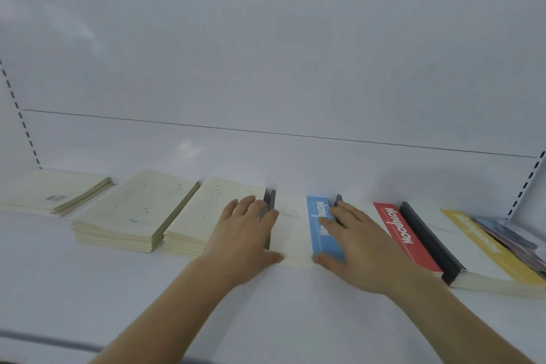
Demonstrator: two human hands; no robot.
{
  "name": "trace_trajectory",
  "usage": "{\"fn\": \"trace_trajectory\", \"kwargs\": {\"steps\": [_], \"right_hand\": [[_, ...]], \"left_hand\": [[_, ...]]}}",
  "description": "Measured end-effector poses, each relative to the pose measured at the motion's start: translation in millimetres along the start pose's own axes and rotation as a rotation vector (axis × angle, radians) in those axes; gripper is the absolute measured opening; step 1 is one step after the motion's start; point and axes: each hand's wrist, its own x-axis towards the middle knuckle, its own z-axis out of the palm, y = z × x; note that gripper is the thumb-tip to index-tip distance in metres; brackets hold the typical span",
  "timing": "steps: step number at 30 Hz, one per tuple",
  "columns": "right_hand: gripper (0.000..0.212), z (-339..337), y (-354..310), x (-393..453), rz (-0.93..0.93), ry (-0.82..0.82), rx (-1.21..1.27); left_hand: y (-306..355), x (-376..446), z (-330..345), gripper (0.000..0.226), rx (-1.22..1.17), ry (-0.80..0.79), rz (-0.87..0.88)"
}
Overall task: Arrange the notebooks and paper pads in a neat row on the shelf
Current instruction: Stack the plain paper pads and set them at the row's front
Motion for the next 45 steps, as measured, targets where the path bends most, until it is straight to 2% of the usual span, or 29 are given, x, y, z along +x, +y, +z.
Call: {"fn": "trace_trajectory", "kwargs": {"steps": [4, 11, 21, 28, 40, 45], "right_hand": [[0.074, -4, -28, 0, -0.010, 0.052, 0.059], [0.071, -7, -100, 1, -0.054, 0.078, 0.089], [0.074, -23, -267, 26, -0.038, 0.119, 0.106], [0.073, -17, -388, 62, -0.102, 0.095, 0.149], [0.067, 23, -466, 216, -0.142, 0.064, 0.126], [0.066, 51, -479, 279, -0.155, -0.024, 0.086]], "left_hand": [[-11, -25, -9, 0.074, -0.062, 0.049, -0.066], [-59, -77, -24, 0.073, -0.086, 0.089, -0.111], [-179, -181, -56, 0.063, -0.063, 0.151, -0.269], [-271, -247, -61, 0.064, -0.066, 0.082, -0.382], [-399, -226, -30, 0.068, -0.065, -0.040, -0.454], [-444, -198, -15, 0.067, -0.064, -0.072, -0.458]]}}
